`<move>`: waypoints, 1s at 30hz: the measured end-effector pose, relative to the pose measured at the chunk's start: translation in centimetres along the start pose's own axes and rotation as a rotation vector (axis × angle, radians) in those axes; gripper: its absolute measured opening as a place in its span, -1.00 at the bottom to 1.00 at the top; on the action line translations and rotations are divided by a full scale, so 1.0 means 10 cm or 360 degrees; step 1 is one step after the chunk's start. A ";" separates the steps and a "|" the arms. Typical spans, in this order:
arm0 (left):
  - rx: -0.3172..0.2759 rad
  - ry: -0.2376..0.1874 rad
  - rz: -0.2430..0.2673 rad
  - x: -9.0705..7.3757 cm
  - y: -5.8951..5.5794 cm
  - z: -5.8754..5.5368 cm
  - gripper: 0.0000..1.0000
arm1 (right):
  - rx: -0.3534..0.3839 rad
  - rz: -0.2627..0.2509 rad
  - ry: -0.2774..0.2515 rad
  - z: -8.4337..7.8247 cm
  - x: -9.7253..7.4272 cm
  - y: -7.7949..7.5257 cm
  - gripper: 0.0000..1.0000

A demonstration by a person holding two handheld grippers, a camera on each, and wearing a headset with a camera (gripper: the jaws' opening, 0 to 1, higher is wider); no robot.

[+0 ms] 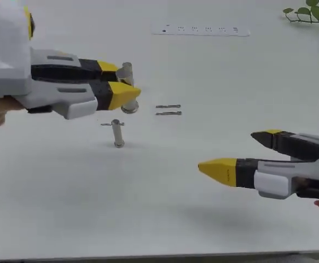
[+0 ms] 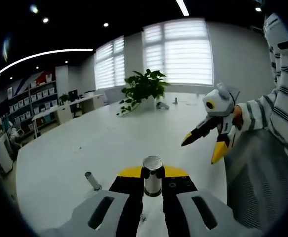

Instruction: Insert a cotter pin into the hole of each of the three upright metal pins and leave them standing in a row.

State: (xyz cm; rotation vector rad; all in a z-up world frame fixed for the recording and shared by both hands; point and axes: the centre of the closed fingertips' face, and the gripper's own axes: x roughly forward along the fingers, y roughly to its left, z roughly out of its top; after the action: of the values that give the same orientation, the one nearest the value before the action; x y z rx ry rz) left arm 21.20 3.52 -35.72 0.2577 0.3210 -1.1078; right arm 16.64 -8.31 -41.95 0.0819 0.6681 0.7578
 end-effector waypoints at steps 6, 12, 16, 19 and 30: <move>-0.0007 0.0060 -0.0066 0.15 -0.26 -0.13 -0.82 | 0.0009 0.0006 -0.0005 -0.01 0.00 -0.01 0.73; 0.0019 0.0128 -0.0106 0.26 -0.47 -0.25 -0.82 | 0.0006 0.0003 0.0002 -0.03 -0.01 -0.02 0.72; 0.0004 0.0162 -0.0147 0.31 -0.57 -0.33 -0.82 | 0.0007 -0.0004 0.0003 -0.04 -0.02 -0.03 0.72; 0.0011 0.0175 -0.0155 0.35 -0.62 -0.37 -0.82 | 0.0011 -0.0003 0.0008 -0.05 -0.02 -0.03 0.71; 0.0029 0.0239 -0.0178 0.49 -0.70 -0.54 -0.82 | 0.0029 -0.0012 0.0019 -0.09 -0.03 -0.04 0.71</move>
State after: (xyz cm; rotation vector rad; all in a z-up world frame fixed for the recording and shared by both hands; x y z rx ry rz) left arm 16.21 -1.60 -42.92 0.3433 0.4634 -1.2050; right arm 16.16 -8.97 -42.62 0.0913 0.6863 0.7454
